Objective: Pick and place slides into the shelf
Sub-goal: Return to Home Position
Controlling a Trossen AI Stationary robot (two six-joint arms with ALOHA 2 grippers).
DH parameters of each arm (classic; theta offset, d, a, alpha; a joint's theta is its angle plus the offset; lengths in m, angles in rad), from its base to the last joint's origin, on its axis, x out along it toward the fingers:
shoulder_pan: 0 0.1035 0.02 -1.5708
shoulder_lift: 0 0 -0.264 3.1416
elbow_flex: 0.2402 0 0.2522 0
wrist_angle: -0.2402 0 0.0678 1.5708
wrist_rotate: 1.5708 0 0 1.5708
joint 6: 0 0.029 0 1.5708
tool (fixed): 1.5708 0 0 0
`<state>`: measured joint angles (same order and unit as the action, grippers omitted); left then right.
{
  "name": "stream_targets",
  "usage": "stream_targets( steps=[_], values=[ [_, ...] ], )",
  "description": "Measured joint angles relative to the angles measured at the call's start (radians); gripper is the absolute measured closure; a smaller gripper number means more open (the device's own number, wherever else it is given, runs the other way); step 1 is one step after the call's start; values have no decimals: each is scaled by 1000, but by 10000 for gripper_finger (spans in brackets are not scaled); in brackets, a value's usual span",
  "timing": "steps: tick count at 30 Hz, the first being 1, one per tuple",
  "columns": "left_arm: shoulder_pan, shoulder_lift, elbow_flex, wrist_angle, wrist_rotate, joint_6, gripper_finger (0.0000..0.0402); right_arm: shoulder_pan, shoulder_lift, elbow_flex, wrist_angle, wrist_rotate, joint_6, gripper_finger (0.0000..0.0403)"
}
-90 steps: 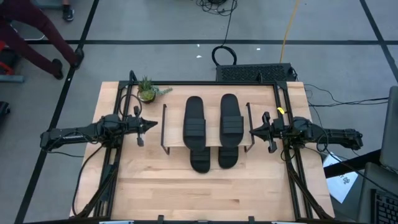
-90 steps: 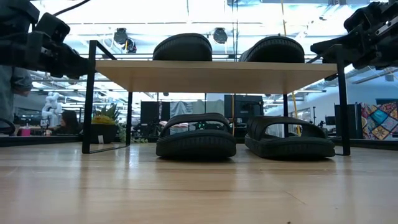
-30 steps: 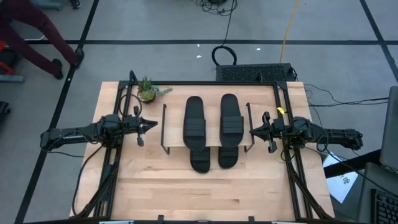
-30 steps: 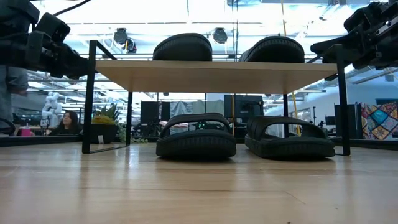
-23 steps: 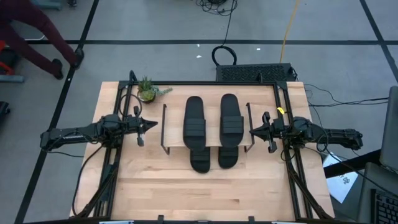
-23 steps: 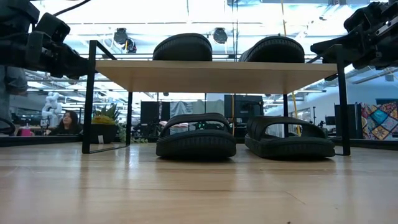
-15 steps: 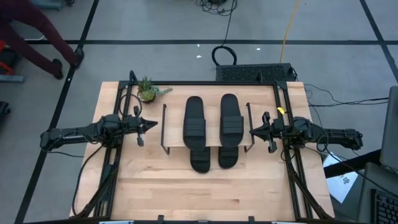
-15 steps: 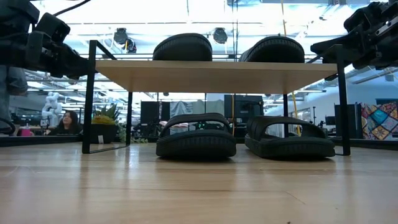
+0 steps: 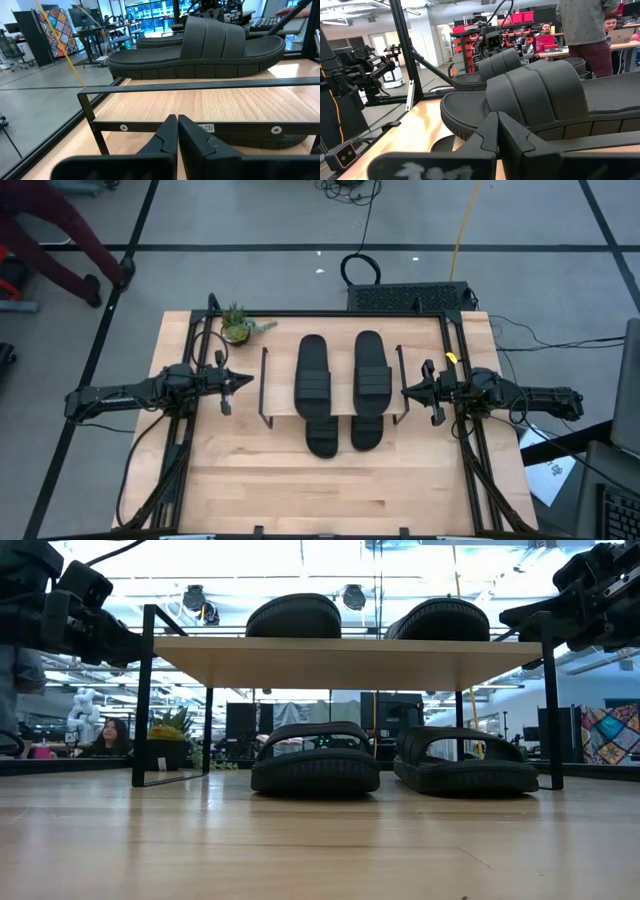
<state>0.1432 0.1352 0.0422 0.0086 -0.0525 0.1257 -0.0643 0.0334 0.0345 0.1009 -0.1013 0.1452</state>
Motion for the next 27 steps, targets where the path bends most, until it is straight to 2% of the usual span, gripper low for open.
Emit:
stream_targets(
  steps=[5,17,27],
  values=[
    [0,0,0,0,0,0,400,0,0,0,0,0,0,403],
    [0,0,0,0,0,0,374,0,0,0,0,0,0,403],
    [0,0,0,0,0,0,399,0,0,0,0,0,0,403]
  ],
)
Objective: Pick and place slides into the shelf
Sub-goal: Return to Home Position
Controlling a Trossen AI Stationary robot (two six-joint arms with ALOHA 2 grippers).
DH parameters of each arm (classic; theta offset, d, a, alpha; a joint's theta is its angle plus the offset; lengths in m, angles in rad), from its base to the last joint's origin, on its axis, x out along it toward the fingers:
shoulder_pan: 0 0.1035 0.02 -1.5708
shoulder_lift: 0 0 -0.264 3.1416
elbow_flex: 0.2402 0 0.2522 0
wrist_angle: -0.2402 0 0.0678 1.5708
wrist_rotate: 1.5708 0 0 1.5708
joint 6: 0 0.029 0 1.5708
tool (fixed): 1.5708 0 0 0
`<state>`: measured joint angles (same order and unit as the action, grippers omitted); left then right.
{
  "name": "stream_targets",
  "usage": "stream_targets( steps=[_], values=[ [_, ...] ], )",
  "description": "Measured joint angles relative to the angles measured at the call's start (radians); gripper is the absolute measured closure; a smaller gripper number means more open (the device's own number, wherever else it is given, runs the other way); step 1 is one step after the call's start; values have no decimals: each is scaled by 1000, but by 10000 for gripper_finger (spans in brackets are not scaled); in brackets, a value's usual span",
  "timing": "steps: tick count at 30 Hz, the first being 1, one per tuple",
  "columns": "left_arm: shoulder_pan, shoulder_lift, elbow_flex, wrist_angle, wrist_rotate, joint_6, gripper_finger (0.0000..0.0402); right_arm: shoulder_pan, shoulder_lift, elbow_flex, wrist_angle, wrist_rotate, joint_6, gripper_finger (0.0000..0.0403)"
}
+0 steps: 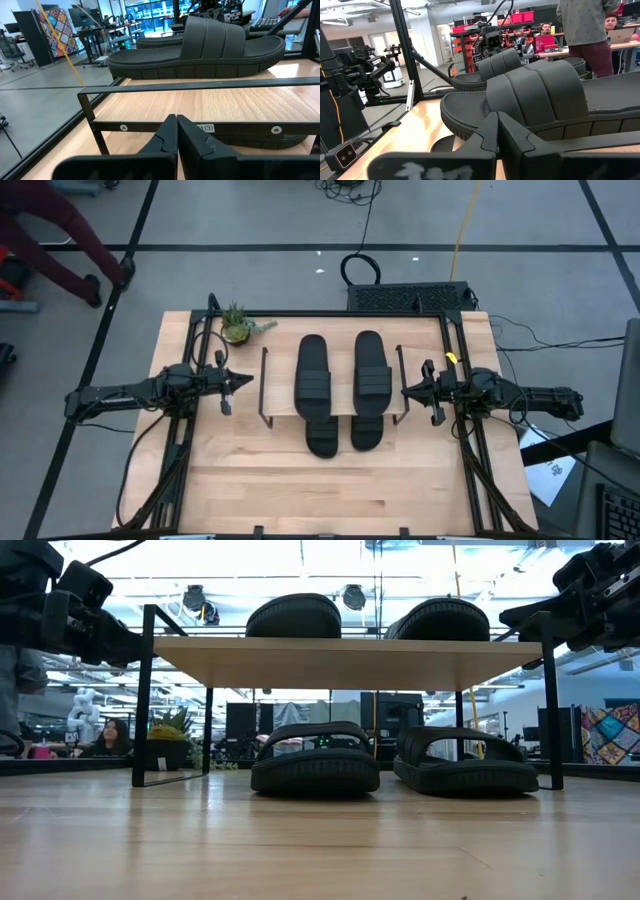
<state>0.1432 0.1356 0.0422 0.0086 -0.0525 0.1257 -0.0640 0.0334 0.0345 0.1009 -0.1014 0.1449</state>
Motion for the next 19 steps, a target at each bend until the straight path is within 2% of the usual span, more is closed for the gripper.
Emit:
stream_targets(
  steps=[12,19],
  values=[
    [0,0,0,0,0,0,374,0,0,0,0,0,0,403],
    [0,0,0,0,0,0,382,0,0,0,0,0,0,403]
  ],
)
